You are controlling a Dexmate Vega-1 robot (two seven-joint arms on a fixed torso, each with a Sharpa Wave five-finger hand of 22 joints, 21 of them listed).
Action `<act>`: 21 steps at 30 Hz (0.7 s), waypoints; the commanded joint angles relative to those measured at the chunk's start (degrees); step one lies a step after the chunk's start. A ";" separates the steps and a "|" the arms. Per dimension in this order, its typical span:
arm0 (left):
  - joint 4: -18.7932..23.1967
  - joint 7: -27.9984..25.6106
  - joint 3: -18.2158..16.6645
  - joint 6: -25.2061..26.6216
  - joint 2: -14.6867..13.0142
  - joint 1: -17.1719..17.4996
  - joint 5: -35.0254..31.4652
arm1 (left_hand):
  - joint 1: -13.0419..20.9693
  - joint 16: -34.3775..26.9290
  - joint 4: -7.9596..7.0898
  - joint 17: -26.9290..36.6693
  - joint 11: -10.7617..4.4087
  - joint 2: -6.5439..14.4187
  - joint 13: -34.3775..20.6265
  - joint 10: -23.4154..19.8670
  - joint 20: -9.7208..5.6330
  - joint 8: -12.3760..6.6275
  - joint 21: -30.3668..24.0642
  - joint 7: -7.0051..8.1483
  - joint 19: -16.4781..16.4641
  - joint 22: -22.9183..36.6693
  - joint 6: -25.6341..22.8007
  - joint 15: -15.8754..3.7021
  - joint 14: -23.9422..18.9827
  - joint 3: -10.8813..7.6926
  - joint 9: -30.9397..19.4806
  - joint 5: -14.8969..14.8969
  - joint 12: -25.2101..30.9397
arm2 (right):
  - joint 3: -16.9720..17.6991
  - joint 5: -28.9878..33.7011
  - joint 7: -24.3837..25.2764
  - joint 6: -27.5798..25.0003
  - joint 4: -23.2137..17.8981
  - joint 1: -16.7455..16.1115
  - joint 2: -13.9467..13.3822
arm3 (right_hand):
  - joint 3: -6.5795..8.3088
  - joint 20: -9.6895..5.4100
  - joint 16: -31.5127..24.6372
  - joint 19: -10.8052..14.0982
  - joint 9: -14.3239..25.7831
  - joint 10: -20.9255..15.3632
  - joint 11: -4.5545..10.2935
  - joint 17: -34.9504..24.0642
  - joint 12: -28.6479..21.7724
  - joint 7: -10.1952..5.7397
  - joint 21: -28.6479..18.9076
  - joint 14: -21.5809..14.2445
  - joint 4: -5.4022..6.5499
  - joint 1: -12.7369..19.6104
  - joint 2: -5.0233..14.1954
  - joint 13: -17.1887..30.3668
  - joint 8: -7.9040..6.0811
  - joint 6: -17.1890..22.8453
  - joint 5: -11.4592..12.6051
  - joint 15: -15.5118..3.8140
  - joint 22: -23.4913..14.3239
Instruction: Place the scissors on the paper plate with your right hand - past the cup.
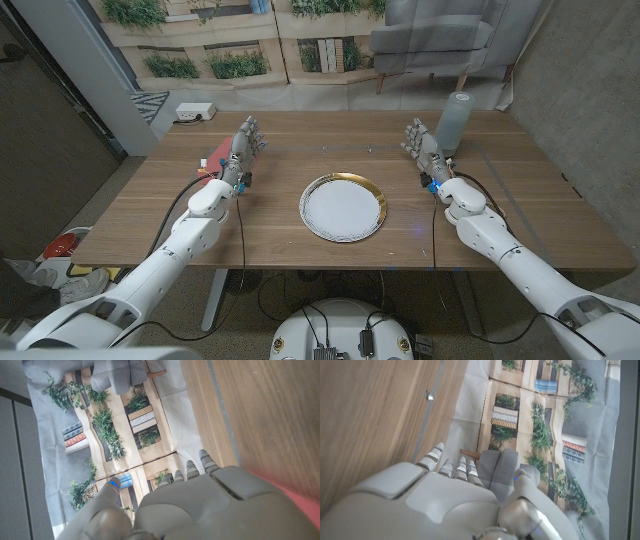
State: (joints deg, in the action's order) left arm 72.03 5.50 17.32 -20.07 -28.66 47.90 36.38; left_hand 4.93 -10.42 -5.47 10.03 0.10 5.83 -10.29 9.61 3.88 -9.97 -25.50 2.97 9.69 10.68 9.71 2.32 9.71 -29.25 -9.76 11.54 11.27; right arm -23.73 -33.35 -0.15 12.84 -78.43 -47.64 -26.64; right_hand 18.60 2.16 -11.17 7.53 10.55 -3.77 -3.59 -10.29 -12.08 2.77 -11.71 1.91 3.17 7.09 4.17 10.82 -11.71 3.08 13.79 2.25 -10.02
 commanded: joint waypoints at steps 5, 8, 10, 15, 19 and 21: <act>0.93 12.47 -14.23 -1.90 4.95 4.02 -7.38 | 0.13 -0.20 0.19 0.20 0.05 0.30 -0.15 5.80 0.21 -0.35 0.15 -0.06 7.60 0.20 3.10 0.12 7.67 -0.18 -0.08 0.28 0.21 | 0.54 19.07 -2.70 -7.45 -13.55 -2.18 5.90 | 0.22 0.32 -0.06 0.36 0.24 0.06 -0.12 -0.07 0.03 0.17 -0.11 -0.01 -0.48 0.56 -0.61 0.17 -0.02 -0.40 0.35 0.73 -0.05; 1.50 13.09 -15.66 -1.21 5.91 4.49 -8.49 | 0.11 -0.20 0.21 0.20 -0.12 0.28 -0.14 5.84 0.33 -0.35 0.24 -0.04 7.59 0.21 3.10 0.13 7.68 -0.15 -0.08 0.27 0.18 | 1.28 20.18 -3.01 -7.93 -14.35 -2.92 5.89 | 0.17 0.31 0.03 0.35 0.23 0.17 -0.06 -0.06 0.12 0.11 -0.07 0.12 -0.72 0.72 -0.84 0.17 0.04 -0.45 0.35 0.85 -0.04; 1.74 13.56 -16.40 -0.84 6.49 4.65 -9.16 | 0.08 -0.19 0.22 0.20 0.21 0.26 -0.14 5.88 0.44 -0.34 0.32 -0.02 7.63 0.21 3.11 0.28 7.73 -0.12 -0.08 0.26 0.17 | 1.75 20.48 -3.20 -8.19 -14.58 -3.20 6.13 | 0.15 0.28 0.04 0.34 0.22 0.14 -0.12 -0.06 0.13 0.09 -0.05 0.14 -0.83 0.80 -0.93 0.16 0.06 -0.46 0.34 0.87 -0.04; 2.94 13.96 -18.06 -0.26 7.61 5.52 -10.85 | -0.02 -0.21 0.25 0.22 0.42 0.19 -0.15 5.93 0.50 -0.34 0.61 0.04 7.67 0.23 3.15 0.22 7.80 0.00 -0.08 0.24 0.17 | 3.06 21.39 -3.20 -8.47 -14.65 -3.76 6.02 | 0.10 0.32 0.11 0.32 0.20 0.31 -0.04 -0.05 0.28 0.06 0.01 0.19 -1.27 1.15 -1.28 0.15 0.16 -0.58 0.34 0.87 -0.03; 3.26 14.32 -19.23 0.00 8.32 5.68 -11.75 | -0.04 -0.20 0.28 0.21 0.16 0.18 -0.14 6.10 0.51 -0.34 0.73 0.05 7.70 0.24 3.15 0.18 7.83 0.03 -0.08 0.23 0.11 | 4.01 22.10 -2.70 -9.03 -14.65 -4.08 5.76 | 0.09 0.32 0.13 0.19 0.20 0.31 -0.08 -0.04 0.32 0.07 0.09 0.19 -1.50 1.33 -1.44 0.15 0.18 -0.59 0.34 0.83 -0.02; 3.25 14.59 -19.63 0.01 8.60 5.67 -12.22 | -0.06 -0.20 0.30 0.21 0.12 0.15 -0.14 6.09 0.53 -0.35 0.83 0.06 7.73 0.24 3.13 0.20 7.84 0.07 -0.08 0.23 0.12 | 4.35 22.43 -2.44 -9.38 -14.71 -4.24 5.59 | 0.08 0.34 0.14 0.18 0.19 0.33 -0.06 -0.04 0.34 0.05 0.10 0.19 -1.64 1.45 -1.53 0.14 0.18 -0.55 0.34 0.81 -0.02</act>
State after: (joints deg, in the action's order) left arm 73.58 18.00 2.91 -21.10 -22.94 52.06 27.62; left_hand 4.94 -10.42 -5.44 10.02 0.10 5.81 -10.29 9.60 4.20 -9.96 -24.98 2.97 9.99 10.81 9.70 2.32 9.70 -29.22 -9.76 11.54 11.27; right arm -21.69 -15.23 -2.69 5.68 -91.67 -50.59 -21.27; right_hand 18.54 2.16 -11.17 7.52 10.55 -3.77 -3.58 -10.12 -11.83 2.98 -11.71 1.89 1.82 8.51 2.72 10.82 -11.71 2.87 13.78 2.88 -9.86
